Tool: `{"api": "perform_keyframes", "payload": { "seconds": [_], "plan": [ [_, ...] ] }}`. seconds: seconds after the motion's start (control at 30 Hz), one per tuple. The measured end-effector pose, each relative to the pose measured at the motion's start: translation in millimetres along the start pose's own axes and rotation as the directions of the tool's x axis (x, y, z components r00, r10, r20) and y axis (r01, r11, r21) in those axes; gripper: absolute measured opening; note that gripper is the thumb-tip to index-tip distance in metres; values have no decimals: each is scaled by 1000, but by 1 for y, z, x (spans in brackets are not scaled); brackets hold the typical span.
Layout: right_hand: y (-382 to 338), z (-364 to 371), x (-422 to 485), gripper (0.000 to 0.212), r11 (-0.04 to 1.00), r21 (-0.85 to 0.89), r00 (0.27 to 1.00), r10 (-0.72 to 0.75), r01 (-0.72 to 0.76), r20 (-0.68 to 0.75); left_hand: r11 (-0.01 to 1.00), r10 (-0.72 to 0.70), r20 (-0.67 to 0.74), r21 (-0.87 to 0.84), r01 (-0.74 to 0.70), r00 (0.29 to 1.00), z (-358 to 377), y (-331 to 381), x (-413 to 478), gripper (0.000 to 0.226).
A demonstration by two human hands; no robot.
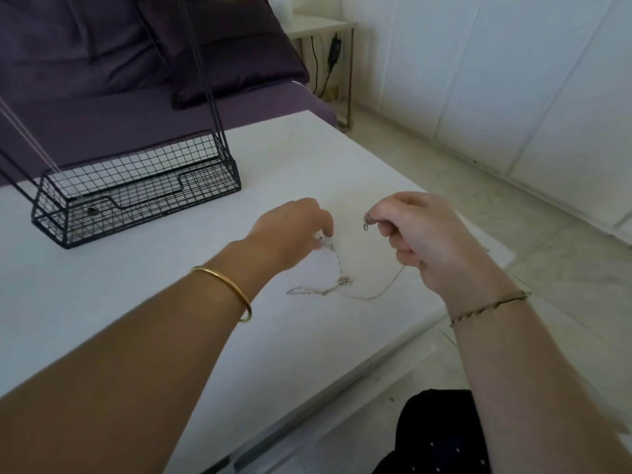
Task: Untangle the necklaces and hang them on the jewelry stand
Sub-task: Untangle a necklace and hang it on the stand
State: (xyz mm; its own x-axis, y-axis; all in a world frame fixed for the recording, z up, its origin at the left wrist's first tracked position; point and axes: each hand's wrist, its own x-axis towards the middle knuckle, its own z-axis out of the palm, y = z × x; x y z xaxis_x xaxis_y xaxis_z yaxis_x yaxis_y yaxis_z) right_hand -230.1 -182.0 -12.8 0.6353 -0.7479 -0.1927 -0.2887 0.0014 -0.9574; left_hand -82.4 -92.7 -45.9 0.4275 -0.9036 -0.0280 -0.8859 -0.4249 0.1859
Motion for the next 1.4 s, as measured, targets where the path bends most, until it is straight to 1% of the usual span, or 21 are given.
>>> {"api": "perform_keyframes", "payload": {
  "seconds": [0.07,0.13,0.2,0.27,0.3,0.37,0.43,0.47,0.53,0.57,0.6,0.67,0.7,0.77,0.83,0.9,0.97,1.1,1.23,1.33,1.4],
  "plan": [
    [0,0,3,12,1000,-5,1000,-10,10,4,996,76,-21,57,-75,997,-2,1,2,11],
    [1,2,6,8,1000,-5,1000,-23,23,20,987,126,-3,99,-126,992,-4,3,5,13],
    [1,5,7,6,999,-12,999,-29,30,34,984,128,49,118,-133,991,-4,7,9,14],
    [2,7,8,6,1000,-10,999,-21,22,41,990,85,81,109,-94,993,-4,10,10,12],
    [1,8,8,5,1000,-1,999,-13,13,42,995,55,69,75,-60,996,-3,11,9,10],
    [1,12,7,5,1000,8,999,5,-5,44,992,-53,-8,-113,51,999,-6,9,2,8],
    [-1,16,6,9,1000,20,999,16,-17,42,919,-200,-58,-357,166,978,-14,7,-10,4],
    [-3,19,5,11,999,34,998,21,-23,51,876,-252,-62,-438,201,966,-19,5,-17,5],
    [-7,26,-1,12,998,61,996,25,-30,89,815,-307,-10,-519,257,952,-29,3,-32,6],
    [-11,32,-6,12,998,62,992,21,-29,123,762,-336,21,-581,285,942,-35,1,-43,4],
    [-11,36,-9,9,997,64,989,23,-33,147,682,-361,64,-662,310,930,-39,3,-49,3],
    [-14,43,-16,6,997,65,983,21,-33,183,484,-413,152,-799,357,898,-47,4,-64,16],
    [-16,46,-20,6,997,68,980,13,-27,198,400,-432,186,-837,373,882,-52,3,-73,23],
    [-19,52,-26,4,997,77,978,-3,-14,208,260,-457,249,-881,395,854,-57,1,-88,31],
    [-21,58,-32,2,997,80,977,-22,5,212,99,-467,310,-912,397,828,-62,0,-103,26],
    [-24,67,-39,5,996,79,974,-55,38,220,-46,-450,346,-930,365,823,-65,-3,-116,18],
    [-25,74,-46,9,994,89,971,-86,67,225,-129,-428,352,-935,329,833,-65,-7,-123,18],
    [-26,88,-55,12,990,93,965,-128,109,230,-128,-463,324,-945,300,825,-61,-14,-130,13],
    [-26,96,-53,13,990,73,966,-135,121,222,-127,-477,319,-947,295,819,-58,-19,-129,10],
    [-24,97,-48,12,991,109,967,-103,79,233,-66,-482,289,-953,294,827,-58,-21,-126,8],
    [-23,97,-46,10,984,173,960,-81,34,270,-9,-484,258,-957,289,836,-59,-22,-125,8]
  ]
}}
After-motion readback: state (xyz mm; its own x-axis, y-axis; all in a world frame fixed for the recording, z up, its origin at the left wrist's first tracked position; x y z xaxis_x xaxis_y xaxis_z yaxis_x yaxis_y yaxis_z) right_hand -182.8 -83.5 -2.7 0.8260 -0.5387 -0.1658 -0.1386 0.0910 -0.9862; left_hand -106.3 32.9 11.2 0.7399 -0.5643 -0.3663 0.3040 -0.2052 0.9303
